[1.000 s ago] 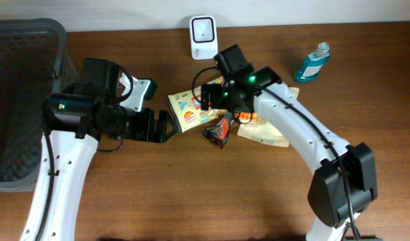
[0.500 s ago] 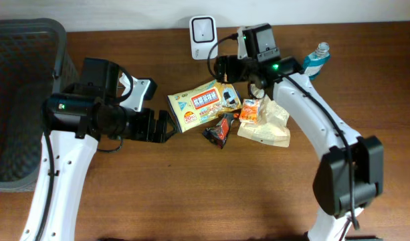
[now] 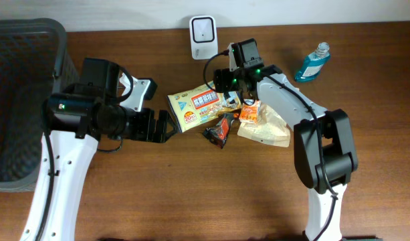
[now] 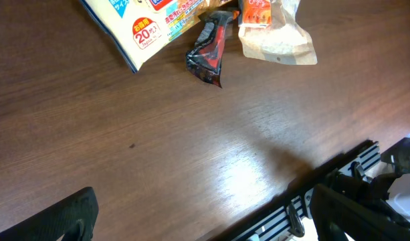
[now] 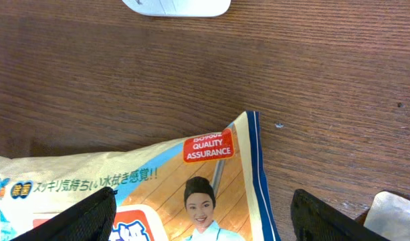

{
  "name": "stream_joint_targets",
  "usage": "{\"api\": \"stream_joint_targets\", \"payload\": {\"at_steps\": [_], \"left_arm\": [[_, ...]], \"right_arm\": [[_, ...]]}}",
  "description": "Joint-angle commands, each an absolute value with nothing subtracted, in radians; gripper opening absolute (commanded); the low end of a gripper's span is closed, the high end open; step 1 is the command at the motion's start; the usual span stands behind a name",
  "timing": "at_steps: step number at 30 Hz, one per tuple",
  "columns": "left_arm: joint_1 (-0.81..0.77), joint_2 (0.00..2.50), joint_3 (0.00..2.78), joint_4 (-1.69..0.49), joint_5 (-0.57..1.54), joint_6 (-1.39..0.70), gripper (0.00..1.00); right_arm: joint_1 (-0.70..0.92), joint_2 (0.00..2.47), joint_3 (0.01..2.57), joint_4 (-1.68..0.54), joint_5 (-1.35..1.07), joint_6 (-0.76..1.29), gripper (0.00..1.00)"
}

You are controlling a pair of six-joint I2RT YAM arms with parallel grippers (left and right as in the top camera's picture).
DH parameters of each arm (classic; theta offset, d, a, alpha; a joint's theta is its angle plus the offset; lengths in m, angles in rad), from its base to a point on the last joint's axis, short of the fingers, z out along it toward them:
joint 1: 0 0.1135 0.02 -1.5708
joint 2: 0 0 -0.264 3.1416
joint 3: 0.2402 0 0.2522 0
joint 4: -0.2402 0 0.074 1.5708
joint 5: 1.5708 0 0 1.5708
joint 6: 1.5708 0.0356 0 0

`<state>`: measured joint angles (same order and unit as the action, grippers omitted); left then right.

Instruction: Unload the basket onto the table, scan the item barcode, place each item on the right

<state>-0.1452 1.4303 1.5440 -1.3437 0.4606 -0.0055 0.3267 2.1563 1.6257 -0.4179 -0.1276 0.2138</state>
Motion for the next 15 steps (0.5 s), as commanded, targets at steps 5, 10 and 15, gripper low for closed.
{"api": "stream_joint_targets", "payload": {"at_steps": [5, 10, 15], "left_arm": [[-0.142, 1.427, 1.554, -1.345, 0.474, -0.011, 0.99], [-0.142, 1.427, 1.554, -1.345, 0.474, -0.011, 0.99], [-0.142, 1.427, 1.554, -1.345, 0.474, -0.011, 0.99]], "right_arm": [[0.313, 2.232, 1.623, -0.425, -0.120, 0.218, 0.72], [0.305, 2.234, 1.623, -0.487, -0.123, 0.241, 0.52], [0.305, 2.214, 1.669, -0.599, -0.126, 0.252, 0.32]]}}
